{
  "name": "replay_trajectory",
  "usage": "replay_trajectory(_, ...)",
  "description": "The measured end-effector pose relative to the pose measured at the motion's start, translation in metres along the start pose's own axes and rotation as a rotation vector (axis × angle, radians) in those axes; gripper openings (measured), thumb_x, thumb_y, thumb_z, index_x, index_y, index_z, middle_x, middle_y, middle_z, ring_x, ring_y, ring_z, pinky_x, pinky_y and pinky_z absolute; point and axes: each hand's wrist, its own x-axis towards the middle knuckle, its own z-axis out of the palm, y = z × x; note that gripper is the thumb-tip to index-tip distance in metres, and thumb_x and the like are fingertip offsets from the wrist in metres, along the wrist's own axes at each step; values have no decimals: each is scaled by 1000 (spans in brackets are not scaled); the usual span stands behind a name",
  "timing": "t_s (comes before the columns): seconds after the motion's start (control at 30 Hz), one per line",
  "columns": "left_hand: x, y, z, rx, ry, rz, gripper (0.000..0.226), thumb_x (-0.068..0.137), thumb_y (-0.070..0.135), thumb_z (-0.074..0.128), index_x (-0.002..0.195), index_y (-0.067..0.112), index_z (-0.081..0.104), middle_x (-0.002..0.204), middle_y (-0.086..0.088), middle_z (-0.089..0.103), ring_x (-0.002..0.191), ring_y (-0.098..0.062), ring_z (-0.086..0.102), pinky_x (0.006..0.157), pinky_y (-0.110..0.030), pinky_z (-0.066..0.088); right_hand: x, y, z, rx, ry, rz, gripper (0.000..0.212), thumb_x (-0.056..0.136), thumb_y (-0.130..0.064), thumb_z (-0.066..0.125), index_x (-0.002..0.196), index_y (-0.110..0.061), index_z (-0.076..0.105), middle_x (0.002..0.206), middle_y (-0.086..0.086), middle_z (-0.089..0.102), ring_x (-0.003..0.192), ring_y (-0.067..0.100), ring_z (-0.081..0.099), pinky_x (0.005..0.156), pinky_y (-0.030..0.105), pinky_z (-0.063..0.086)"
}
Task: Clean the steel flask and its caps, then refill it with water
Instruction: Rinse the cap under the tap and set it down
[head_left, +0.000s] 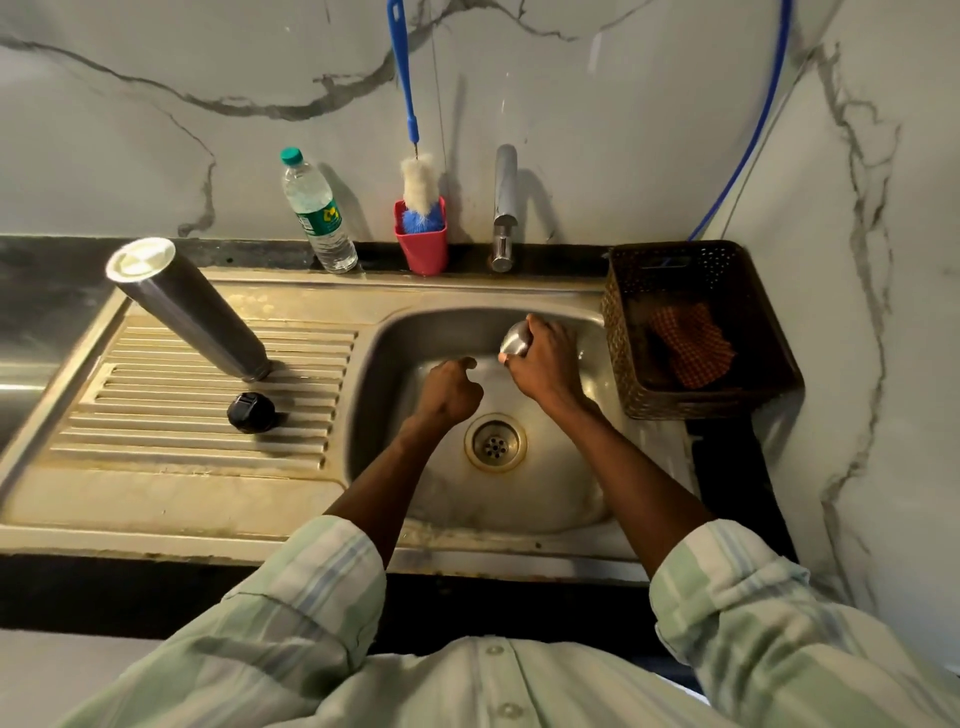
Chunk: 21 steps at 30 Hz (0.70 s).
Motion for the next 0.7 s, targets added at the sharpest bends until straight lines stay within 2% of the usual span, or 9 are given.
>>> replay_trajectory(0.07, -3, 1, 0, -12, 9, 3, 51, 85, 1, 52, 136, 6, 56, 142, -11, 55, 132, -27, 50, 111, -34, 37, 2, -9, -16, -101, 50, -108, 69, 86, -35, 70, 143, -11, 40, 141, 14, 43, 128, 30, 36, 106, 35, 33)
replay_trajectory(0.17, -8, 3, -3, -42, 31, 26, 51, 87, -1, 51, 137, 5, 55, 143, -11, 54, 134, -27, 47, 112, -33, 34, 0, -20, -38, -103, 163, -245, 69, 84, -33, 72, 144, -15, 41, 138, 12, 41, 125, 30, 34, 101, 32, 38)
replay_trajectory(0.3, -18, 2, -4, -61, 67, 41, 52, 87, -2, 51, 138, 4, 54, 143, -12, 55, 134, -27, 48, 112, -32, 34, -24, -7, -16, 71, 287, -192, 74, 87, -29, 70, 149, -10, 34, 145, 16, 39, 131, 31, 32, 104, 36, 37)
replay_trajectory(0.37, -23, -1, 0, -74, 66, 22, 52, 87, -1, 51, 139, 5, 53, 144, -12, 53, 135, -27, 47, 113, -34, 35, -39, 11, 8, 10, 98, -53, 81, 90, -24, 66, 153, -9, 19, 151, 16, 36, 136, 33, 30, 107, 40, 38)
replay_trajectory(0.43, -30, -3, 4, -92, 51, 8, 53, 87, -2, 50, 140, 6, 53, 146, -12, 51, 136, -27, 46, 113, -34, 35, -42, 22, 19, -45, -123, 102, 87, 90, -21, 66, 154, -8, 9, 152, 14, 35, 138, 32, 30, 102, 38, 40)
replay_trajectory(0.47, -34, -4, 5, -97, 48, 4, 54, 87, -3, 50, 140, 6, 53, 147, -12, 50, 136, -27, 46, 113, -34, 35, -41, 20, 16, -29, -120, 116, 87, 90, -21, 67, 154, -8, 10, 152, 14, 35, 138, 31, 30, 102, 37, 40)
replay_trajectory(0.57, -41, -9, 4, -131, 81, -14, 55, 87, -2, 50, 141, 7, 51, 147, -13, 49, 136, -26, 45, 112, -34, 35, -38, -5, -3, 78, 47, -5, 88, 87, -21, 70, 154, -8, 14, 152, 15, 32, 141, 30, 26, 109, 36, 34)
replay_trajectory(0.63, -44, -12, 5, -170, 119, -7, 53, 87, -1, 51, 140, 7, 51, 146, -12, 50, 137, -26, 44, 114, -36, 35, -39, -12, -6, 155, 234, -48, 83, 88, -21, 69, 153, -7, 20, 152, 15, 33, 140, 30, 26, 111, 35, 32)
replay_trajectory(0.7, -47, -14, 3, -192, 180, 11, 51, 87, -1, 52, 137, 6, 54, 144, -12, 53, 135, -26, 46, 115, -38, 36, -45, -6, 5, 102, 262, -47, 71, 90, -22, 66, 149, -7, 30, 149, 16, 36, 137, 30, 30, 108, 31, 33)
